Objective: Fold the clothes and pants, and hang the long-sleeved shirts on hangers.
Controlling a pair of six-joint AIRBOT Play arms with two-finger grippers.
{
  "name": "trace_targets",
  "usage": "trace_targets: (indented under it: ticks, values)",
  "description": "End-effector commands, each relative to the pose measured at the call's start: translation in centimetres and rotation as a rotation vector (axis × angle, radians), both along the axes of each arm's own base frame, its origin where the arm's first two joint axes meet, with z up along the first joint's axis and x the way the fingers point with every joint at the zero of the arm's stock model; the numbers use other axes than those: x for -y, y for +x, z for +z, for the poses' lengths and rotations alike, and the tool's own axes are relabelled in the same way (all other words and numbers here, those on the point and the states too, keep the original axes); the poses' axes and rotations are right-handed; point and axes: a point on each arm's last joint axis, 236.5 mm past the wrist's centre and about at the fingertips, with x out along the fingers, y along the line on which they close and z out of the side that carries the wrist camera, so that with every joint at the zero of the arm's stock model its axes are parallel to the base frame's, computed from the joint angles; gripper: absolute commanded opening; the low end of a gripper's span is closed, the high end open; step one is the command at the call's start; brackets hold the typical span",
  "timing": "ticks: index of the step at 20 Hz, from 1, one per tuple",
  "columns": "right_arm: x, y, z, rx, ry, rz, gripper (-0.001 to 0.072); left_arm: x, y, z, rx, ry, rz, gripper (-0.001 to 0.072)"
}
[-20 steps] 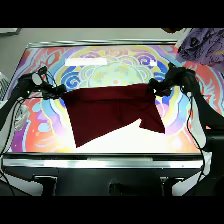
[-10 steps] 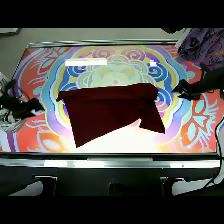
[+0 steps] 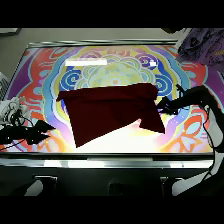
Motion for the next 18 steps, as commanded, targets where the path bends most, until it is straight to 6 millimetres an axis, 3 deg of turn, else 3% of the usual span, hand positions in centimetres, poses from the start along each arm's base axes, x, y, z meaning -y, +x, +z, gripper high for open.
trace_targets:
  ticks: [1, 2, 5, 10, 18]
  values:
    - [-2.5, -0.2, -1.9, -0.017, -0.003, 0.049, 0.0218, 0.8, -0.7, -0.3, -0.009, -0.035, -0.007, 0.0584]
    - [-2.9, -0.1, -1.7, -0.014, -0.002, 0.057, 0.0032, 1.0, -1.0, -0.4, -0.022, -0.044, -0.022, 0.0584]
    - [-2.4, -0.3, -0.1, 0.009, -0.022, 0.071, 0.0028, 2.5, -1.7, -1.7, -0.055, -0.055, -0.09, 0.0583]
    - [-2.2, 0.1, 3.6, 0.085, -0.042, 0.071, 0.0028, 6.9, -3.7, -5.3, -0.117, -0.062, -0.183, 0.0583]
    - [-2.4, -0.5, 5.0, 0.093, -0.035, 0.09, 0.0028, 12.8, -2.9, -7.9, -0.121, -0.101, -0.232, 0.0577]
